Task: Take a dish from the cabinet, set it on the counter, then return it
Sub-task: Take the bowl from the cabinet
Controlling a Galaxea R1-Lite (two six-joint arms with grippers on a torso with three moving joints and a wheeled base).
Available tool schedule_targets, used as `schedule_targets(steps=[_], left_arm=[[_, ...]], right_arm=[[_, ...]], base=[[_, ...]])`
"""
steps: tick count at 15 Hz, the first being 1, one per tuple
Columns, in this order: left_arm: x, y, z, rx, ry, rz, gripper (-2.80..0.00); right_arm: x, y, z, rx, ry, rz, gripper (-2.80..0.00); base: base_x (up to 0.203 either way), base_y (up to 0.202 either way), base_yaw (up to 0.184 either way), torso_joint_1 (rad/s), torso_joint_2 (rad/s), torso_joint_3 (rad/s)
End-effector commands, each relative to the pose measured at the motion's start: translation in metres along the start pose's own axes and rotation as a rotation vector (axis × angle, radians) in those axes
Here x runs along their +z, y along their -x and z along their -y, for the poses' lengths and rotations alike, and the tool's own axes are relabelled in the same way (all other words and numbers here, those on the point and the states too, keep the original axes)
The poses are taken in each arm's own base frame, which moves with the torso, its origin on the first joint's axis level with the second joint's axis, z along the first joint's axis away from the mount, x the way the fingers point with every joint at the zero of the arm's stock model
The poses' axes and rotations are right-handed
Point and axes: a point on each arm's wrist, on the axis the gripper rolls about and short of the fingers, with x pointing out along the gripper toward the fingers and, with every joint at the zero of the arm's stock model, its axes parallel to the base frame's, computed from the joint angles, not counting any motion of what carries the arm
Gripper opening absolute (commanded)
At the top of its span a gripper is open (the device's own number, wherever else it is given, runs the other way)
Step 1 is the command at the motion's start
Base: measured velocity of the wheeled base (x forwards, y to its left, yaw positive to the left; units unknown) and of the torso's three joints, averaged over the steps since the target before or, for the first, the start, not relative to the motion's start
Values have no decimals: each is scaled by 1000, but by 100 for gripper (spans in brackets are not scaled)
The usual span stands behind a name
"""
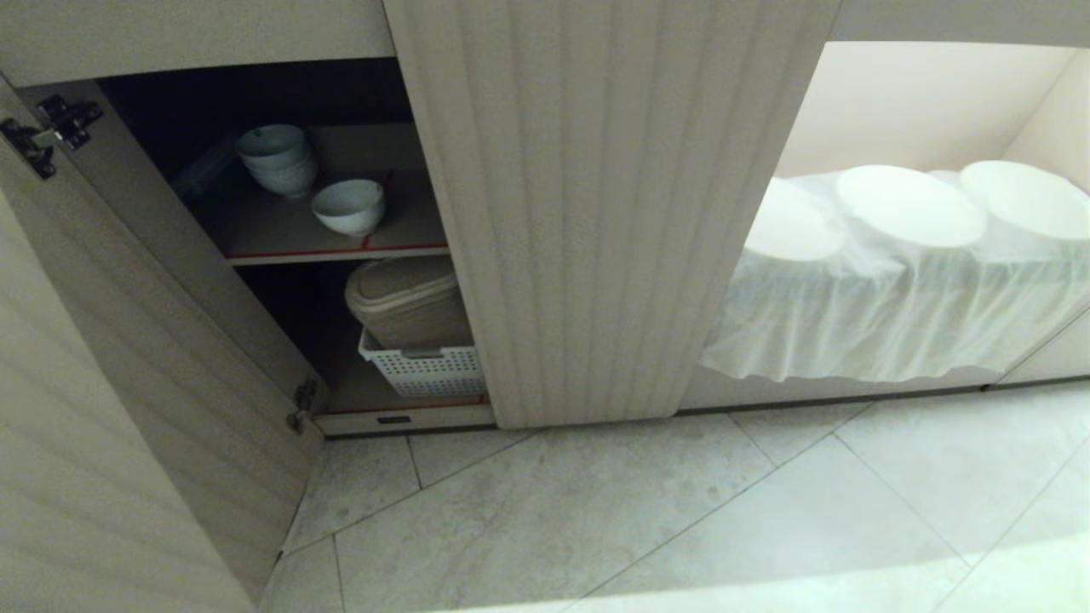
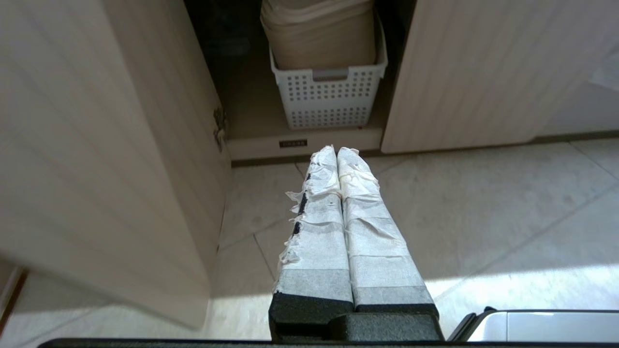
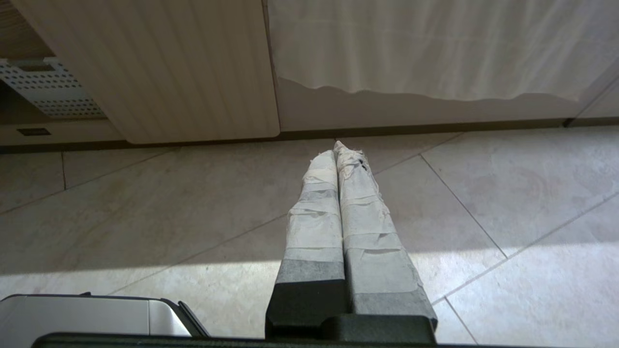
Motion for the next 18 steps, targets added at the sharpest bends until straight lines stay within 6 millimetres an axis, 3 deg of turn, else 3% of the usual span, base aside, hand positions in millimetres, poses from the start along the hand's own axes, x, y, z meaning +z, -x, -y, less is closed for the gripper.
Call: schedule_targets(steps=[1, 18], left_arm=[[0, 0, 0, 5, 4, 0, -280], [0, 0, 0, 7, 5, 2, -280]], right_arm=[[0, 0, 0, 0, 0, 0, -280], [0, 0, 0, 0, 0, 0, -280]], base=[[192, 0, 1, 1, 2, 4], [196, 0, 1, 3, 2, 2]])
